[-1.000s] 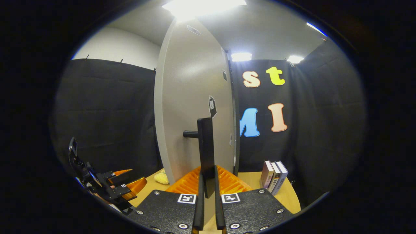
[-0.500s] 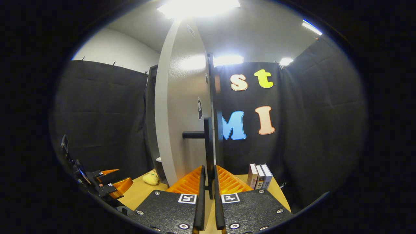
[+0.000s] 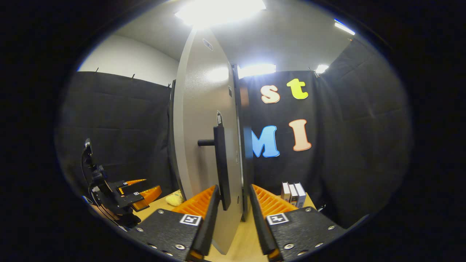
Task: Open the cabinet door with the right hand, grasp the bottle in the cabinet with the left hand and place it on the coaster, then close the cabinet door with the right hand.
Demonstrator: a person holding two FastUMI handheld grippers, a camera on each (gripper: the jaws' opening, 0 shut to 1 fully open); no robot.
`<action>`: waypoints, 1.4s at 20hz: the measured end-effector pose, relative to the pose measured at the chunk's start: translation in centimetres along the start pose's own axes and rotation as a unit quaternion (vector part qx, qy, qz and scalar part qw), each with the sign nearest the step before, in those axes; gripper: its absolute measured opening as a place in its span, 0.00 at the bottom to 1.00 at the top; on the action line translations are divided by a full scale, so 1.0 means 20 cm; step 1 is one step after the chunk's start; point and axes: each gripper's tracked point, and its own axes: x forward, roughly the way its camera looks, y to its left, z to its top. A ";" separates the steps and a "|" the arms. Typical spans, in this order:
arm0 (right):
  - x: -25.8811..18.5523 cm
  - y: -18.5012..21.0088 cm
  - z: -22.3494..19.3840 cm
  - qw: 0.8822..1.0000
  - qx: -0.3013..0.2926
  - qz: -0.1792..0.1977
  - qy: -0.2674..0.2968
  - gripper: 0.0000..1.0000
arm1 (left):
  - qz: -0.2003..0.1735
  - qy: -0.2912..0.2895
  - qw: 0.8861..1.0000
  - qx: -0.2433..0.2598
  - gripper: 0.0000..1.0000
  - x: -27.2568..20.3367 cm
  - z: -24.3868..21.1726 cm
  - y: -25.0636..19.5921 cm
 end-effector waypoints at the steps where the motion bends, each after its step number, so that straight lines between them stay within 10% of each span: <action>1: -0.02 -0.05 0.00 1.000 -0.009 -0.021 -0.008 0.64 | 0.000 -0.005 1.000 0.002 0.79 0.04 0.02 0.00; 2: -0.05 -0.10 0.00 0.999 -0.015 -0.040 -0.012 0.90 | 0.000 -0.009 1.000 0.006 0.82 0.08 0.04 0.01; 3: -0.07 -0.13 -0.01 0.998 -0.020 -0.056 -0.014 0.95 | 0.000 -0.013 1.000 0.010 0.82 0.14 0.05 0.02; 17: -0.20 -0.41 -0.09 0.972 -0.015 -0.233 0.006 0.95 | -0.058 0.003 0.998 -0.024 0.79 0.99 0.01 0.07; 28: -0.23 -0.41 -0.15 0.955 -0.023 -0.294 0.039 0.95 | -0.077 0.037 0.996 -0.036 0.83 1.52 -0.25 0.10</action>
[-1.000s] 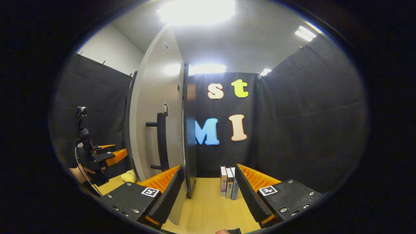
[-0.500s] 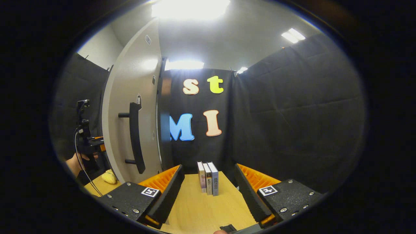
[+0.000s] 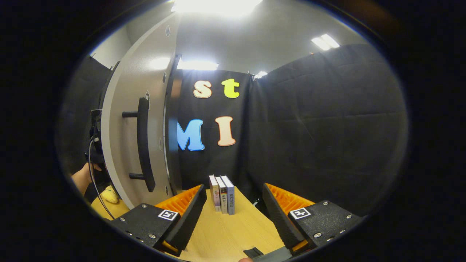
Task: Open the cabinet door with the right hand, grasp the bottle in the cabinet with the left hand and place it on the coaster, then close the cabinet door with the right hand.
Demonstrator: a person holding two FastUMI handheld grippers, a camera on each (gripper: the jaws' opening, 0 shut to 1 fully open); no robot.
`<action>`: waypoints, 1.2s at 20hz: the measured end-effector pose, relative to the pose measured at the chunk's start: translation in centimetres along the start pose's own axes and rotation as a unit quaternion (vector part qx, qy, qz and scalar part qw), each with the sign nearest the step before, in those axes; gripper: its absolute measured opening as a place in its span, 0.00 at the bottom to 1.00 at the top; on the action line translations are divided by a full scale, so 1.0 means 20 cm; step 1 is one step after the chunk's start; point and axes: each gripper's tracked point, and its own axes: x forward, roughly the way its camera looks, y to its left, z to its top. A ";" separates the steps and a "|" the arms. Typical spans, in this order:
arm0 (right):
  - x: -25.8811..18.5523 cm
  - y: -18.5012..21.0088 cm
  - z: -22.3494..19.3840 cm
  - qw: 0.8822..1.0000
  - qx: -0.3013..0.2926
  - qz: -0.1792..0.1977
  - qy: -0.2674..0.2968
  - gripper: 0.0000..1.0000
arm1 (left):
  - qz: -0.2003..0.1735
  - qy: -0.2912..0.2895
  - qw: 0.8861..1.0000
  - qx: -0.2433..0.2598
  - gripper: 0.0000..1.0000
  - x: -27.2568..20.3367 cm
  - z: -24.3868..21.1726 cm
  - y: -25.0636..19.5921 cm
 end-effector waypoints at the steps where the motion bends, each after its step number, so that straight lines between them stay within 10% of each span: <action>1: 0.02 0.02 -0.01 1.000 0.000 -0.003 0.003 0.95 | -0.003 0.005 1.000 -0.004 0.83 0.04 -0.02 0.00; 13: -0.01 0.15 -0.06 0.999 -0.004 -0.039 0.003 0.95 | -0.019 0.025 1.000 0.001 0.79 0.33 -0.15 0.02; 24: -0.16 0.04 -0.05 1.000 0.006 0.004 -0.011 0.94 | -0.002 0.007 1.000 -0.021 0.69 -0.03 0.04 0.02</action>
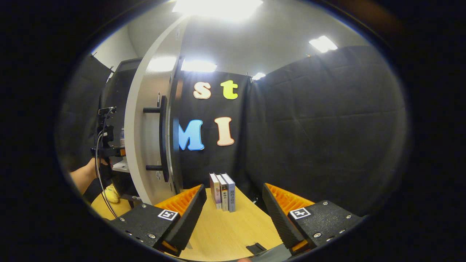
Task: Open the cabinet door with the right hand, grasp the bottle in the cabinet with the left hand and place it on the coaster, then close the cabinet door with the right hand.
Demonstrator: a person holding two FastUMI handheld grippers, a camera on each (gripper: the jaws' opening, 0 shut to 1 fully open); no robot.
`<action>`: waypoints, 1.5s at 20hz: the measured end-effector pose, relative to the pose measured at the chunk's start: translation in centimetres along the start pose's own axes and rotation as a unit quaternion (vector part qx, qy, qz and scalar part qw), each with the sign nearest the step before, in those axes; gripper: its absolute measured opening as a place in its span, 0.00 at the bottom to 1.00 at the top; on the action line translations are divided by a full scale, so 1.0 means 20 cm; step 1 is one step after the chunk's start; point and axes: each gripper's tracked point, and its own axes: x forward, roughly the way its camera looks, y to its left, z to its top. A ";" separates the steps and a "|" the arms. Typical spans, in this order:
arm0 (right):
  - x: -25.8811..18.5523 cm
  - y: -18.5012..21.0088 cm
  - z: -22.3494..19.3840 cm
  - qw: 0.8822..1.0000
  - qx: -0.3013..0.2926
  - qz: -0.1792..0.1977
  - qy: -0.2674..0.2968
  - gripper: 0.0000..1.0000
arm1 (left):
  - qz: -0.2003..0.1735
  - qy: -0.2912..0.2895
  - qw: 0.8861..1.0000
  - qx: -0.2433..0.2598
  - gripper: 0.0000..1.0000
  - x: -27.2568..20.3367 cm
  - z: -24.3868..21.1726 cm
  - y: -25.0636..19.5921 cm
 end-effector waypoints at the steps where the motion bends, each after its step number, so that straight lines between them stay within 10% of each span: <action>1: -0.02 -0.02 0.01 1.000 0.001 0.004 -0.002 0.95 | 0.004 -0.004 1.000 0.002 0.69 -0.05 0.02 0.00; 30: -0.21 0.02 -0.14 0.990 0.015 0.139 0.008 0.95 | 0.038 0.011 0.999 0.020 0.69 -1.28 -0.47 -0.07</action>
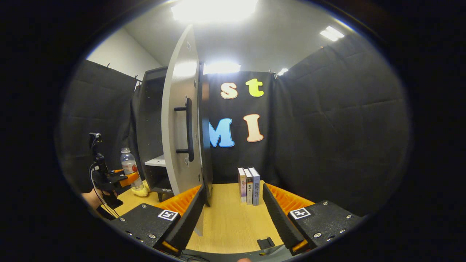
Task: Open the cabinet door with the right hand, grasp the bottle in the cabinet with the left hand and place it on the coaster, then close the cabinet door with the right hand.
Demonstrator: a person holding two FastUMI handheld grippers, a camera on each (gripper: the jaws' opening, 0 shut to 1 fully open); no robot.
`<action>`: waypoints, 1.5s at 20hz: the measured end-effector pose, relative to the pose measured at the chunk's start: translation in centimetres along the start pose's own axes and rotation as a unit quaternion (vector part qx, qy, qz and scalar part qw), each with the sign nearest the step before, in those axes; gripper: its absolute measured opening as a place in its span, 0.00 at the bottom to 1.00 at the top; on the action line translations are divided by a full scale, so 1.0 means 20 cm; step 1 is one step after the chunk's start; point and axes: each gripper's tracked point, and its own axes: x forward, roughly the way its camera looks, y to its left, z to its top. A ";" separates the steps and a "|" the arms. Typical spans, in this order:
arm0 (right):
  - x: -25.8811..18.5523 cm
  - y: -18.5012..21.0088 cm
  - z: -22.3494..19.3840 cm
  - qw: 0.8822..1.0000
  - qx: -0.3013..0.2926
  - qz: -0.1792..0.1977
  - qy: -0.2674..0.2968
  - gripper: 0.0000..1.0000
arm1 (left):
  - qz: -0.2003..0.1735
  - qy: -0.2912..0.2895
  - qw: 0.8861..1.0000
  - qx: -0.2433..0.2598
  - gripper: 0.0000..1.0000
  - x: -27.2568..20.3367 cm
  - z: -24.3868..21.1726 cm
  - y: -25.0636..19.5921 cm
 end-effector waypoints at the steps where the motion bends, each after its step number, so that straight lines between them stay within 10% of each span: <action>1: 0.01 0.00 -0.01 1.000 -0.001 0.001 0.001 0.95 | -0.001 0.002 1.000 -0.002 0.69 -0.03 -0.04 0.00; 30: 0.20 0.12 -0.20 0.999 -0.036 0.014 0.033 0.95 | 0.004 0.088 0.995 -0.053 0.69 -0.49 -1.09 -0.04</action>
